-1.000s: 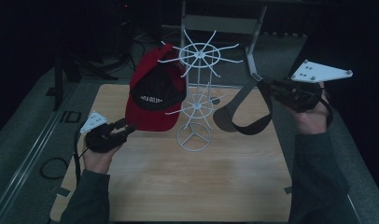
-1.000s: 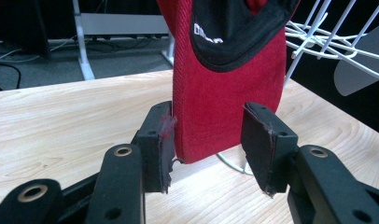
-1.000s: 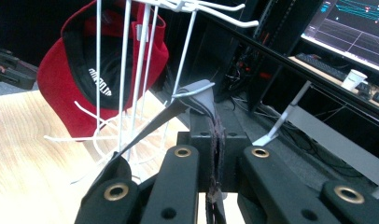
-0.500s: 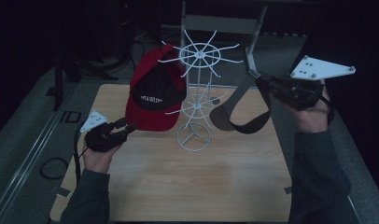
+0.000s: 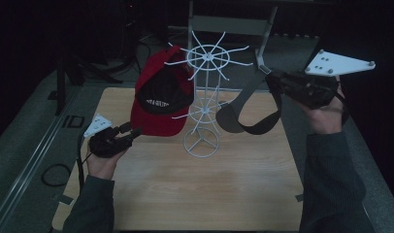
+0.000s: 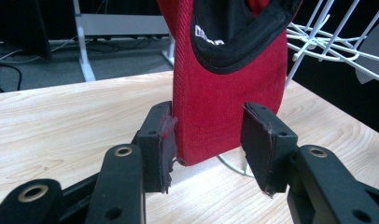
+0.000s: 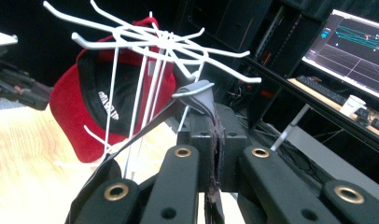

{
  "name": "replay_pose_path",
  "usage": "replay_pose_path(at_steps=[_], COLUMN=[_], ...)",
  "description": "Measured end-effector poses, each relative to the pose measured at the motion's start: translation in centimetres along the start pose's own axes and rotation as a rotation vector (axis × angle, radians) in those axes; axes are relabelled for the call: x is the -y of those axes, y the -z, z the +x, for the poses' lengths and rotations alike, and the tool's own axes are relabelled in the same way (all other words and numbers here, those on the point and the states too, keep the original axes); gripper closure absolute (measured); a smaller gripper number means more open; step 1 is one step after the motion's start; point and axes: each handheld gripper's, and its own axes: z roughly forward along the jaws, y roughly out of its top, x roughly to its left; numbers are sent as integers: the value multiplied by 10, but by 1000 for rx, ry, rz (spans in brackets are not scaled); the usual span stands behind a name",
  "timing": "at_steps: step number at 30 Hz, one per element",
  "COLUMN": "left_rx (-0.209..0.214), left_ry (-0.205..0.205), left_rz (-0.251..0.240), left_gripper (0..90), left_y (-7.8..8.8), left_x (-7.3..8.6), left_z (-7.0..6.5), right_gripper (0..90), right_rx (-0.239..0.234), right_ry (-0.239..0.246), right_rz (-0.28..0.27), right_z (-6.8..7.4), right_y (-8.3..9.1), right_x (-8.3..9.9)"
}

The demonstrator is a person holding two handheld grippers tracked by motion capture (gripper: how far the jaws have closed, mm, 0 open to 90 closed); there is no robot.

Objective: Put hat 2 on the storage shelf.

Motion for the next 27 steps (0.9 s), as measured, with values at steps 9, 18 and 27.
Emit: replay_pose_path(at_steps=[9, 18, 27], left_rx=[2, 1, 2], left_ry=[0, -4, -9], left_rz=[4, 9, 10], left_gripper=[548, 548, 549], left_y=[0, 0, -1], left_x=[0, 0, 0], left_z=[1, 1, 2], right_gripper=[881, 881, 881], right_rx=[-4, -10, -14], right_ry=[2, 8, -6], right_rz=[-17, -29, -20], right_z=[-4, -7, -13], right_y=[-2, -5, -17], right_x=[-12, -21, -29])
